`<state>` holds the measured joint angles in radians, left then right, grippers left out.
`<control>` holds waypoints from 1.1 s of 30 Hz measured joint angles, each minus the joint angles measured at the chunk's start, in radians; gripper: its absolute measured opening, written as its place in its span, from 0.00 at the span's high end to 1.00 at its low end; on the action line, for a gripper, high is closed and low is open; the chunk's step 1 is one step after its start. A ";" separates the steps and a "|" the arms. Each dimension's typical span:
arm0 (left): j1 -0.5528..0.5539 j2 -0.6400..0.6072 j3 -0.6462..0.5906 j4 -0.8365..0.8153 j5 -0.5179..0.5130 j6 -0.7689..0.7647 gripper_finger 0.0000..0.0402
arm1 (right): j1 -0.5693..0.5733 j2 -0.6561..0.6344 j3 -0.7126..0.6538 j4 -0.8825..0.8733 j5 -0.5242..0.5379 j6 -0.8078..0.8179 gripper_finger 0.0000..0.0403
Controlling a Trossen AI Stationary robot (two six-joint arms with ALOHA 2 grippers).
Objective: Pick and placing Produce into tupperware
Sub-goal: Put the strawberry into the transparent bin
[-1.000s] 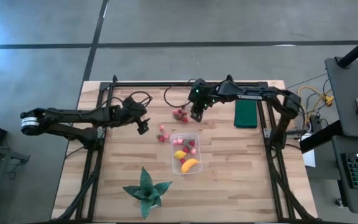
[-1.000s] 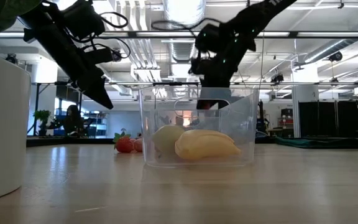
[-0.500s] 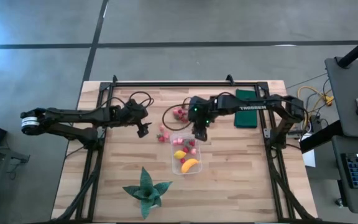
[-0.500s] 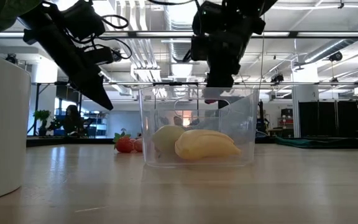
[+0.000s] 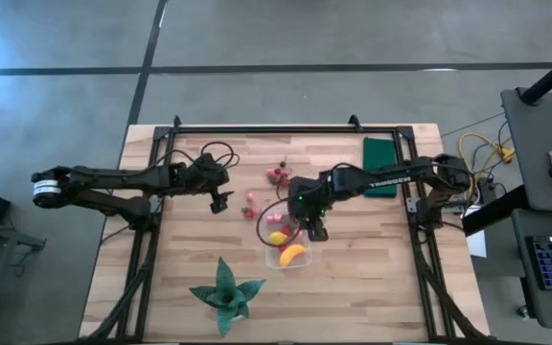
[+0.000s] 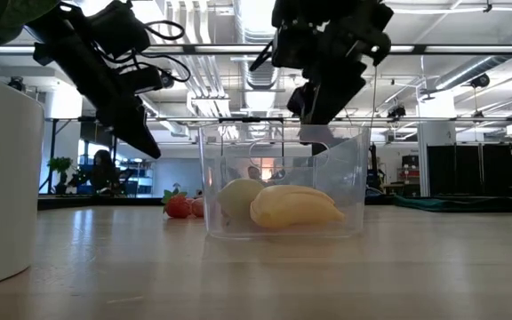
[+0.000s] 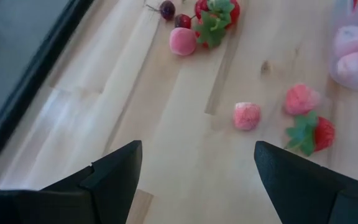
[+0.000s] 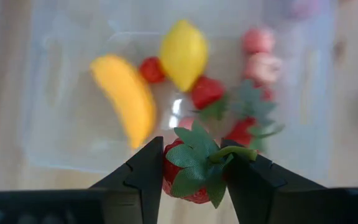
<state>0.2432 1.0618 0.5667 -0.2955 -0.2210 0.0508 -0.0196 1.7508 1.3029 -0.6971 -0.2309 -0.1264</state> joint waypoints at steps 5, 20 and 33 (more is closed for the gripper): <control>-0.001 0.000 0.000 0.000 0.012 -0.042 0.27 | 0.008 -0.001 0.000 0.086 0.032 -0.039 0.58; -0.062 0.008 0.001 0.004 0.232 -0.250 0.27 | 0.040 -0.081 0.000 0.003 0.070 0.205 0.38; -0.203 0.238 0.017 0.165 0.194 -0.012 0.27 | 0.113 -0.304 -0.003 -0.149 0.497 0.374 0.39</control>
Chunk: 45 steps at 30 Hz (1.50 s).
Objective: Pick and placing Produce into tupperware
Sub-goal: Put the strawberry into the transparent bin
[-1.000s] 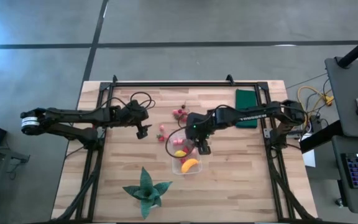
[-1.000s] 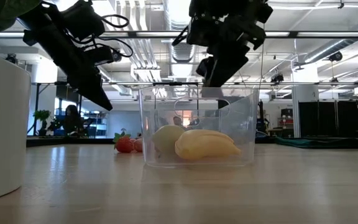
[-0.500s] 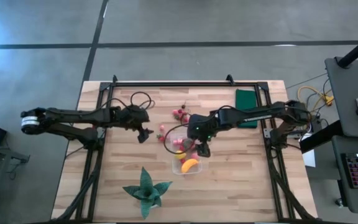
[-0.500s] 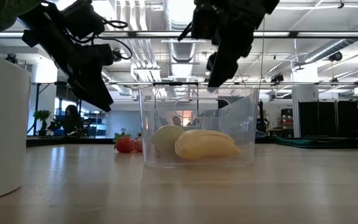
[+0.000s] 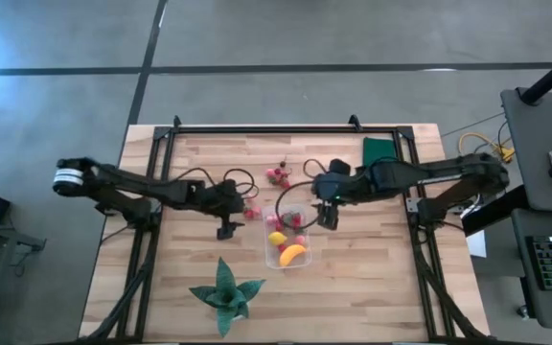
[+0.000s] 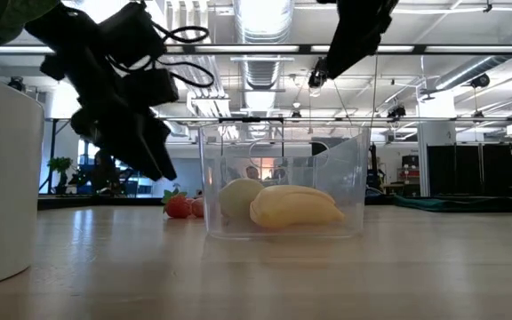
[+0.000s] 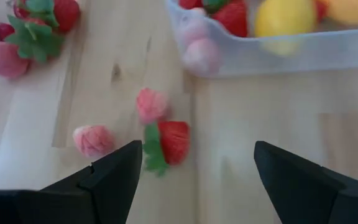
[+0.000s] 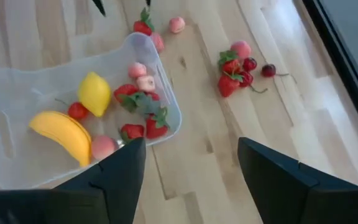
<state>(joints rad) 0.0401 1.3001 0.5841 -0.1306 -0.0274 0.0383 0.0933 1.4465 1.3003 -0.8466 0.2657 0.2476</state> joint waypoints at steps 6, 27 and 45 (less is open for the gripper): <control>0.006 0.104 0.021 -0.001 -0.006 0.055 0.27 | 0.001 -0.044 -0.016 -0.021 0.020 0.075 0.39; 0.011 0.252 0.088 0.046 0.002 0.054 0.53 | 0.001 -0.039 -0.185 0.003 0.011 0.161 0.40; 0.012 0.100 0.195 -0.049 0.004 0.046 0.68 | 0.001 -0.046 -0.197 0.044 0.012 0.149 0.40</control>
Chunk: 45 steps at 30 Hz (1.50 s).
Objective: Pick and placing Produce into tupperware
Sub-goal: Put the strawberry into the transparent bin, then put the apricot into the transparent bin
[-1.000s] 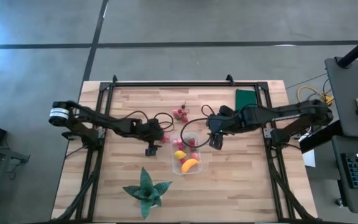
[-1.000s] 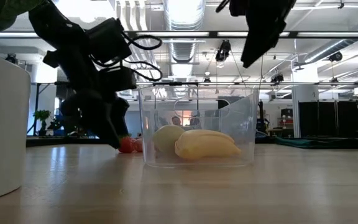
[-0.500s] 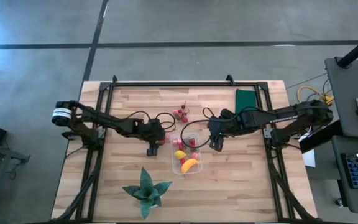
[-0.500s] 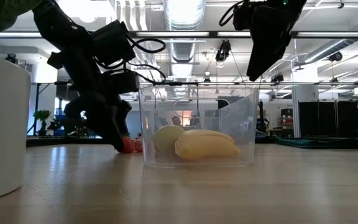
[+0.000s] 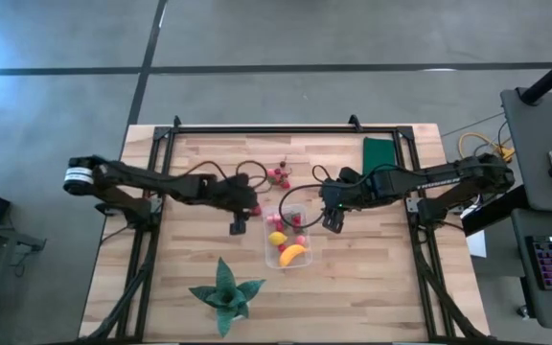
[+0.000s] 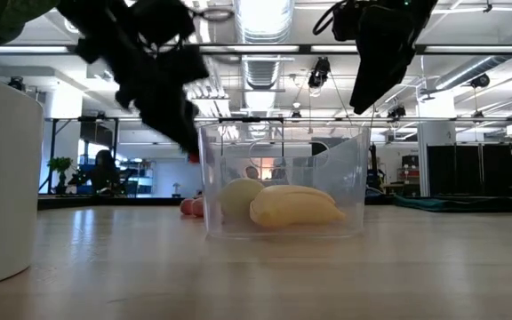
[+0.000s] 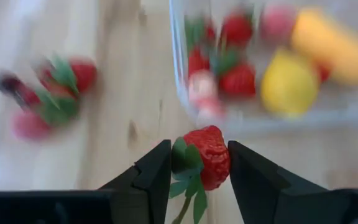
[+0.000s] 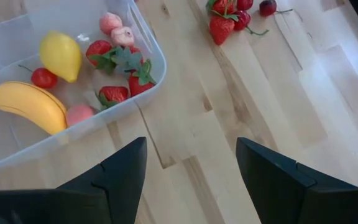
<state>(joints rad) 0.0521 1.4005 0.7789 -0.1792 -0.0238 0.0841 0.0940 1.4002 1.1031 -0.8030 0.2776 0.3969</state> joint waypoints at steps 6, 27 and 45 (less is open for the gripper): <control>-0.006 -0.042 0.096 0.060 0.236 -0.026 0.69 | 0.000 0.000 0.000 0.000 0.000 -0.006 0.40; -0.033 0.123 0.256 -0.038 0.317 -0.166 0.30 | 0.019 -0.015 0.000 -0.002 -0.023 -0.012 0.40; 0.207 0.070 0.223 -0.365 0.092 0.109 0.28 | -0.248 -0.024 0.104 0.092 -0.048 -0.118 0.40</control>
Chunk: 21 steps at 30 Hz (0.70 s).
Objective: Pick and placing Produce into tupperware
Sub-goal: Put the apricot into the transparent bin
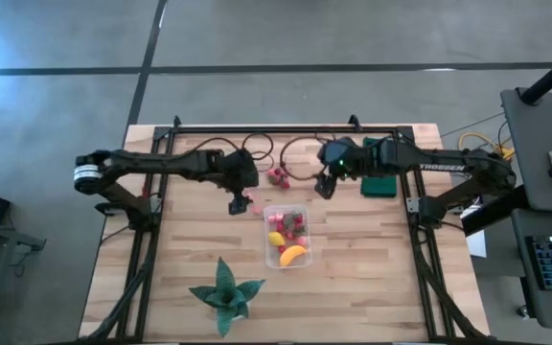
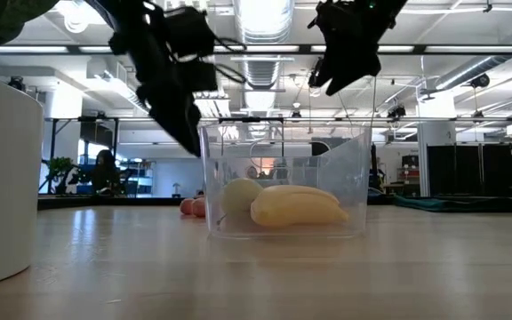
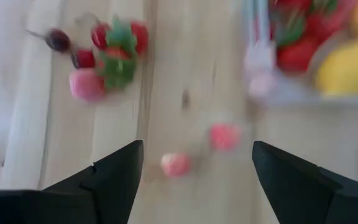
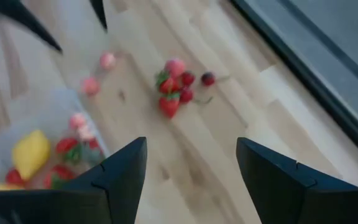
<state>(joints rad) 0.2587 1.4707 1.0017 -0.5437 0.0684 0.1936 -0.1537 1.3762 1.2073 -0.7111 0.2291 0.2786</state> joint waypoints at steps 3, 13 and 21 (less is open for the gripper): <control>0.024 0.041 -0.001 0.005 0.002 0.108 0.29 | -0.031 0.000 0.013 -0.002 0.001 -0.001 0.40; 0.037 0.178 -0.013 0.003 0.028 0.214 0.37 | -0.113 0.016 0.017 0.016 -0.015 0.079 0.40; 0.055 0.193 -0.014 0.027 0.031 0.215 0.40 | -0.182 0.115 0.022 0.079 -0.155 0.115 0.40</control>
<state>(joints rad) 0.3137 1.6636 0.9878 -0.5169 0.0991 0.4089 -0.3361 1.4916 1.2296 -0.6320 0.0741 0.3934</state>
